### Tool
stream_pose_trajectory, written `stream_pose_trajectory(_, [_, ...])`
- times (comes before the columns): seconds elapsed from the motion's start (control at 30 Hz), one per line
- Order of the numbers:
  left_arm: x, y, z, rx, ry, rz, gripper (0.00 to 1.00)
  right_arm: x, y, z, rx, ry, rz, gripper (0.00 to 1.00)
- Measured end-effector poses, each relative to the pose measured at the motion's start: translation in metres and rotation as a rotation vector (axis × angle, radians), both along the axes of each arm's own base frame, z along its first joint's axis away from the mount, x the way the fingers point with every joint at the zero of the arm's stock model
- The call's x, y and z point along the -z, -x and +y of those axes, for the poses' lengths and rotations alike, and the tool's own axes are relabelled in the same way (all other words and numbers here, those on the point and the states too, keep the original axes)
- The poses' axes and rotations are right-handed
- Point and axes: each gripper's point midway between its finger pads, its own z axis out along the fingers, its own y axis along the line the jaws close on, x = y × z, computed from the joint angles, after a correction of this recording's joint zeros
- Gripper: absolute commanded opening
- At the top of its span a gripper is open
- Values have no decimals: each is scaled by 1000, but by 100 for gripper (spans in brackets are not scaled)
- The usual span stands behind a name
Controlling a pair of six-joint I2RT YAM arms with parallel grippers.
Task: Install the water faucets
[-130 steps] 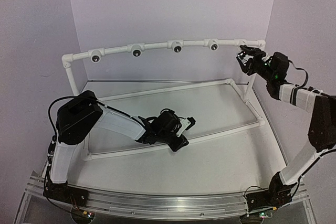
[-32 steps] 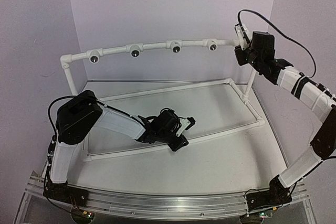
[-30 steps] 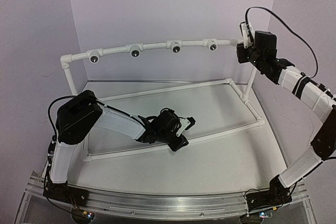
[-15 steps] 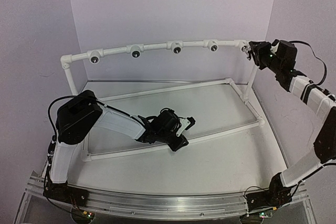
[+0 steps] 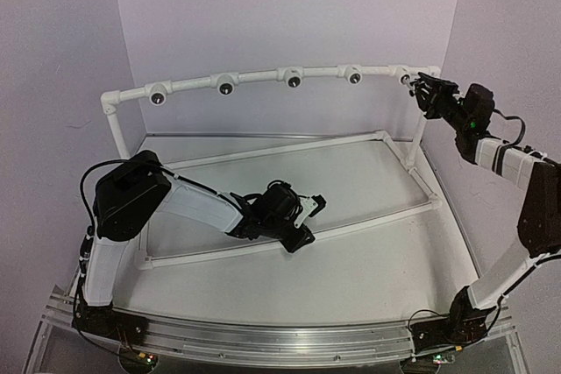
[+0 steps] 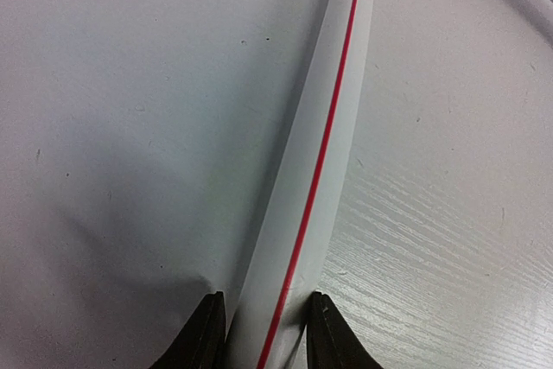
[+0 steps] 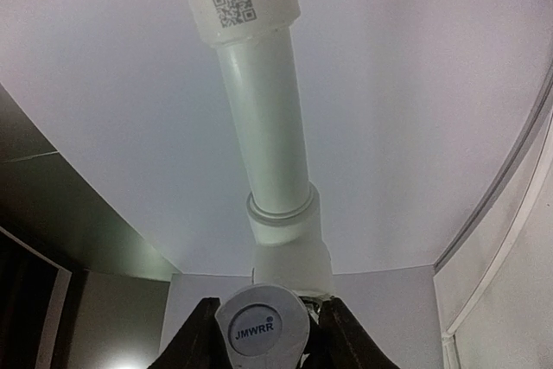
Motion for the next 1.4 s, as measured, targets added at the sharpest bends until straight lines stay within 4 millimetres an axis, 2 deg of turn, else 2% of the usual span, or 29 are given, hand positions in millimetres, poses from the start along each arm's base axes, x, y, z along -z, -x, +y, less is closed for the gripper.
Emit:
stream_pose_trajectory(0.17, [0,0,0,-1,0,1,0,6,0,0,-7,-45,-4,0])
stream_pose_trajectory(0.3, [0,0,0,-1,0,1,0,12,-1,0,-10,-51,-19,6])
stream_pose_trajectory(0.37, [0,0,0,-1,0,1,0,13,-3,0,-12,-50,-32,15])
stream_pose_trajectory(0.43, [0,0,0,-1,0,2,0,12,-4,0,-12,-33,-56,29])
stream_pose_trajectory(0.53, [0,-1,0,-5,0,-1,0,5,-12,4,-24,75,-99,41])
stream_pose_trajectory(0.6, [0,-1,0,-5,2,0,0,14,-18,11,-38,175,-92,41])
stream_pose_trajectory(0.73, [0,-1,1,-7,0,0,0,12,-15,9,-10,303,-101,40])
stream_pose_trajectory(0.77, [0,-1,0,-7,1,0,0,11,-14,9,-5,317,-99,42])
stream_pose_trajectory(0.8, [0,-1,0,-7,1,0,0,11,-13,8,2,328,-97,49])
stream_pose_trajectory(0.83, [0,-1,0,-7,1,0,0,11,-12,7,9,342,-95,60])
stream_pose_trajectory(0.87, [0,-1,0,-7,1,0,0,12,-11,6,20,362,-87,62])
stream_pose_trajectory(0.93, [0,-1,0,-7,1,0,0,18,-11,4,28,378,-64,63])
stream_pose_trajectory(0.97, [0,-1,0,-6,1,0,0,18,-11,4,28,375,-63,57])
stream_pose_trajectory(1.0, [0,-1,0,-6,1,0,0,20,-11,4,28,361,-54,57])
stream_pose_trajectory(1.07, [0,-1,0,-6,1,0,0,20,-8,1,26,275,-52,69])
stream_pose_trajectory(1.13, [0,-1,0,-6,1,1,0,23,-5,3,10,186,-51,97])
stream_pose_trajectory(1.27, [0,-1,0,-5,2,2,0,37,-6,4,-22,115,-54,98])
stream_pose_trajectory(1.4, [0,-1,0,-5,1,2,0,37,4,1,-1,149,-57,98])
